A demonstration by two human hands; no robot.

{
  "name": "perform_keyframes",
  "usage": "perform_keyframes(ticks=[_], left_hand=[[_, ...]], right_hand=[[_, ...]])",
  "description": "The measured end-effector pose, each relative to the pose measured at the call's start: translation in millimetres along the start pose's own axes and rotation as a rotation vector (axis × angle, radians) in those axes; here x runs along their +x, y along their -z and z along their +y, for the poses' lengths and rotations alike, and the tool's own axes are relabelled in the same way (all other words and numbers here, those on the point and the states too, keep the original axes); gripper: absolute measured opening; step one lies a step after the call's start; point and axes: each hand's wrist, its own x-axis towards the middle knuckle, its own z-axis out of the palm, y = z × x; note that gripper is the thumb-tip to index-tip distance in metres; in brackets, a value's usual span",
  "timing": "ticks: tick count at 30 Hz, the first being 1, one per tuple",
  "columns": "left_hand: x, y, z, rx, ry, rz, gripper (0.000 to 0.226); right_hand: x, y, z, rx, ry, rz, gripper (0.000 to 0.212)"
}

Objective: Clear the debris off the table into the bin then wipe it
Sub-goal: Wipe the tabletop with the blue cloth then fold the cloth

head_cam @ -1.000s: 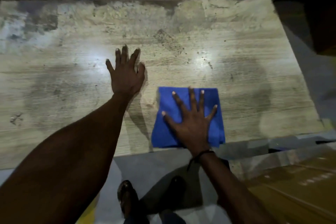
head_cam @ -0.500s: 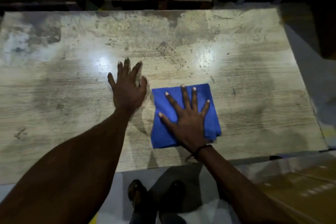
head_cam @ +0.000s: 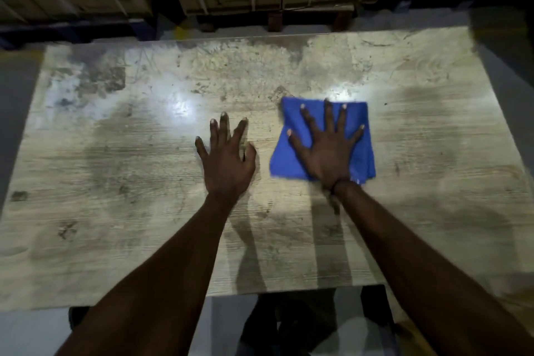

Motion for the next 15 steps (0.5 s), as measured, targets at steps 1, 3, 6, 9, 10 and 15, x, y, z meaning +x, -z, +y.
perform_keyframes(ticks=[1,3,6,9,10,15], left_hand=[[-0.1,-0.1,-0.5,0.008,-0.004,-0.011,0.061],[5.0,-0.6,-1.8,0.026,-0.022,-0.055,0.06],[51.4,-4.3,-5.2,0.022,-0.041,-0.085,0.06],[121.2,-7.8,-5.7,0.023,-0.03,-0.106,0.064],[135.6,-7.7,-4.9,0.021,-0.031,-0.108,0.065],[145.0,-12.7,1.0,0.031,-0.051,-0.006,0.06]], right_hand=[[-22.2,-2.4,-5.5,-0.028,0.08,-0.005,0.075],[-51.8,-2.7,-6.2,-0.063,0.181,-0.02,0.075],[-26.1,-0.3,9.1,-0.103,0.173,-0.02,0.076],[54.7,7.2,25.2,-0.038,-0.003,-0.018,0.077],[81.3,11.4,29.9,0.002,-0.057,-0.012,0.077],[146.1,10.1,19.8,0.068,-0.195,0.0,0.077]])
